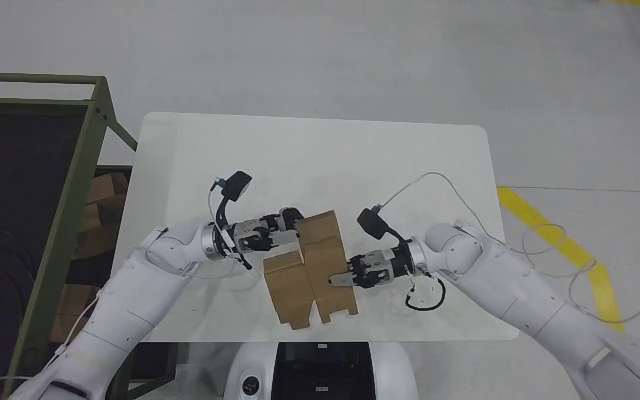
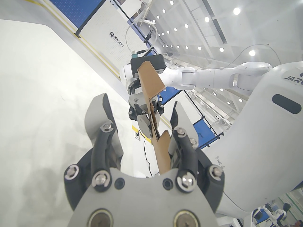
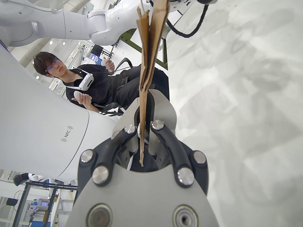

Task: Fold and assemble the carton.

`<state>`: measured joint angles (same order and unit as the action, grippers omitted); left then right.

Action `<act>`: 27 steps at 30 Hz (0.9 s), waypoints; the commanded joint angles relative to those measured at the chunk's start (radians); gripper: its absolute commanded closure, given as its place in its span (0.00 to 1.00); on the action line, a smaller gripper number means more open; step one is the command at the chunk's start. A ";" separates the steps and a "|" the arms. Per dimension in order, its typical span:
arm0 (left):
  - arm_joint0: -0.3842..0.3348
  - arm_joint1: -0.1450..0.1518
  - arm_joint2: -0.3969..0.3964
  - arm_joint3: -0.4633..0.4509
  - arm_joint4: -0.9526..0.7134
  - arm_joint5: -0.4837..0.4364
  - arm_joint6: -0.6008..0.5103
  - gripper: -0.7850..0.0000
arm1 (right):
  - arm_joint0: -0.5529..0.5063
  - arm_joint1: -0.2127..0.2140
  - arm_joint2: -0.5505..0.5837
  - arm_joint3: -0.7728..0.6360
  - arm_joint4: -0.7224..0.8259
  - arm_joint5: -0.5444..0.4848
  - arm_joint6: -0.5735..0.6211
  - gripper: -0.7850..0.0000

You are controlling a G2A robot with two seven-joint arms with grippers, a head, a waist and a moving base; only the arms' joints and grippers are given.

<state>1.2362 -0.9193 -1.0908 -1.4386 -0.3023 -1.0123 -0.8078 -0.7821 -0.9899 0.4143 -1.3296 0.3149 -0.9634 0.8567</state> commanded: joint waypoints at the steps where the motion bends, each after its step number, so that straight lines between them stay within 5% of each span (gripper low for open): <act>1: -0.004 0.002 0.008 0.000 0.001 0.000 0.000 0.44 | 0.002 -0.001 -0.001 0.003 -0.002 0.000 0.000 1.00; 27: -0.048 0.034 0.084 0.009 -0.027 0.000 0.000 0.56 | -0.044 -0.015 0.069 -0.024 -0.117 0.048 -0.036 1.00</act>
<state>1.1895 -0.8858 -1.0094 -1.4305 -0.3300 -1.0123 -0.8078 -0.8246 -1.0046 0.4817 -1.3528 0.1986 -0.9151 0.8197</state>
